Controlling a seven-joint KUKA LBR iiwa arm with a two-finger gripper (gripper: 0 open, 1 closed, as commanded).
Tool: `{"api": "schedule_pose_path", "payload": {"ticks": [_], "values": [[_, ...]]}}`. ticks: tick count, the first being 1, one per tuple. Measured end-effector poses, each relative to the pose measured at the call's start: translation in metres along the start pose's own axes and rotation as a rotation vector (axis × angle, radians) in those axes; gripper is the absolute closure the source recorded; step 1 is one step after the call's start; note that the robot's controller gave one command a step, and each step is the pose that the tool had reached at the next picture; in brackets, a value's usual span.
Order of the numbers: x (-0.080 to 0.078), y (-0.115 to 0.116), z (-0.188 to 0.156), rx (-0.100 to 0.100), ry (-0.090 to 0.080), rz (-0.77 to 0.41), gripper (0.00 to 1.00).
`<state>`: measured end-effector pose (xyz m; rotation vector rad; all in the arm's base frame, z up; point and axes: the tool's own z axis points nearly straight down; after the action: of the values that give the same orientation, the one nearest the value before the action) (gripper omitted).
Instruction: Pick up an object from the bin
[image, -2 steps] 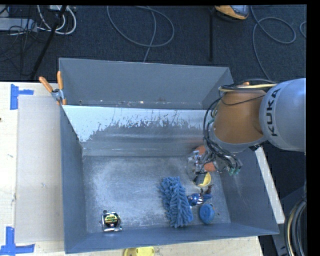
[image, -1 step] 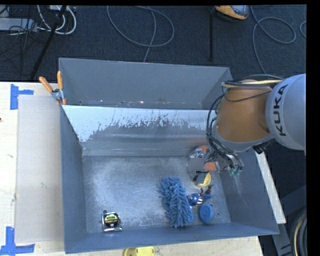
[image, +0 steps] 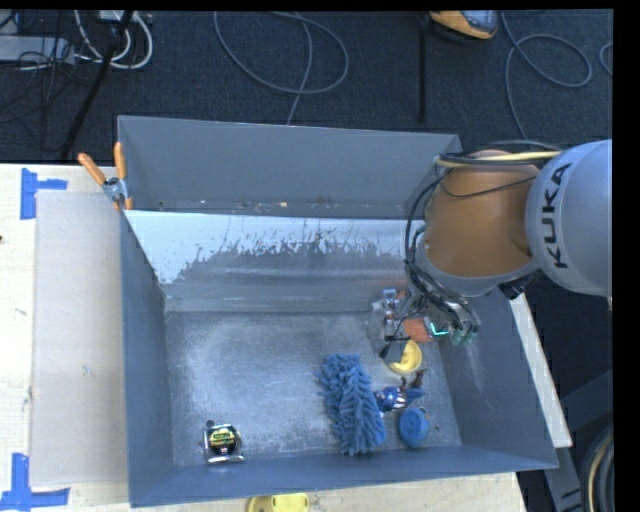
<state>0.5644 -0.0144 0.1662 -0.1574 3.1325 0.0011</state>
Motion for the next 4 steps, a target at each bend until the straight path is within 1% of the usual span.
{"api": "schedule_pose_path", "payload": {"ticks": [1, 2, 3, 4], "values": [[-0.010, -0.001, 0.019, 0.000, 0.004, -0.021, 0.00], [-0.011, 0.024, 0.054, -0.001, 0.008, -0.147, 1.00], [-0.011, 0.024, 0.054, -0.001, 0.008, -0.147, 0.00], [-0.011, 0.024, 0.054, -0.001, 0.008, -0.147, 0.00]]}}
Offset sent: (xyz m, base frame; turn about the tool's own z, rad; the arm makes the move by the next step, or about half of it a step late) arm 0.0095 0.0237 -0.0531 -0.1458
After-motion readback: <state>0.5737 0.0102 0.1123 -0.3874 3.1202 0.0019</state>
